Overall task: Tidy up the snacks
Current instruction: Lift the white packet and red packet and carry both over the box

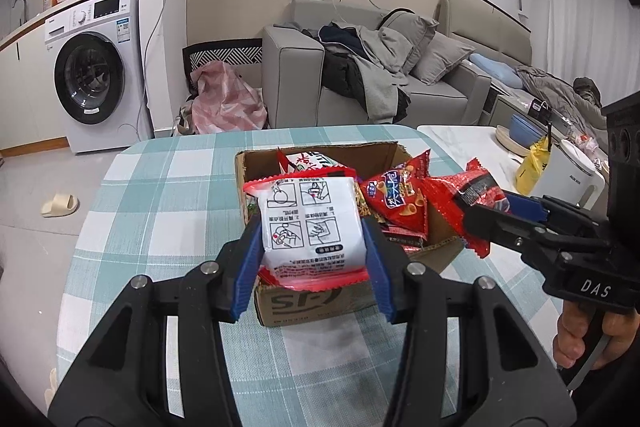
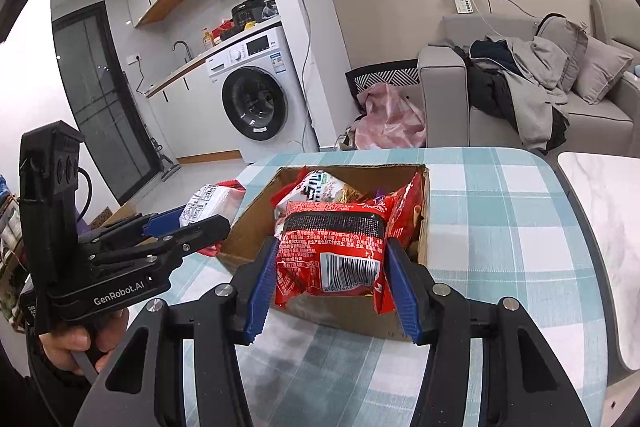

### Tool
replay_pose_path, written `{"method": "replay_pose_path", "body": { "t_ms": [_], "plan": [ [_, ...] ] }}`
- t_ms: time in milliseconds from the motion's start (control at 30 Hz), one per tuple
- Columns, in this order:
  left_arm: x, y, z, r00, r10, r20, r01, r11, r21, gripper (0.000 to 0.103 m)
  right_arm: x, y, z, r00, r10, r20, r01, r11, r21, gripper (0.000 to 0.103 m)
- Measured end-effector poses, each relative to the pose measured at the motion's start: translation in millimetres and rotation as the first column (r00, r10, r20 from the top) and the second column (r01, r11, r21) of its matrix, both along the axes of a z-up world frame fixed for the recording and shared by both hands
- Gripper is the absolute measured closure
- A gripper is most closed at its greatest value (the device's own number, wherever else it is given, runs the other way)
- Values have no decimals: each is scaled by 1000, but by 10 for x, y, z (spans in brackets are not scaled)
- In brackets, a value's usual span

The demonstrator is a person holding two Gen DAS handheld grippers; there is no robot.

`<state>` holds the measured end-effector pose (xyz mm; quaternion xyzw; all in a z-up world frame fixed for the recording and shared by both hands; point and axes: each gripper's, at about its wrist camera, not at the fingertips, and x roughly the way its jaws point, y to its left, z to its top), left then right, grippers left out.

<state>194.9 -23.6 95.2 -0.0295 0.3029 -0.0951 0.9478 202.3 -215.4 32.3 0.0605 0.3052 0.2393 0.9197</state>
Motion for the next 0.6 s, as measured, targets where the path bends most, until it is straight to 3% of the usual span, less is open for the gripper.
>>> {"method": "replay_pose_path", "body": {
  "t_ms": [600],
  "plan": [
    [572,-32,-222,1000,-5,-26,6,1000,27,57,408,167,-155,999,-11,-33,11,1000,0,50]
  ]
}}
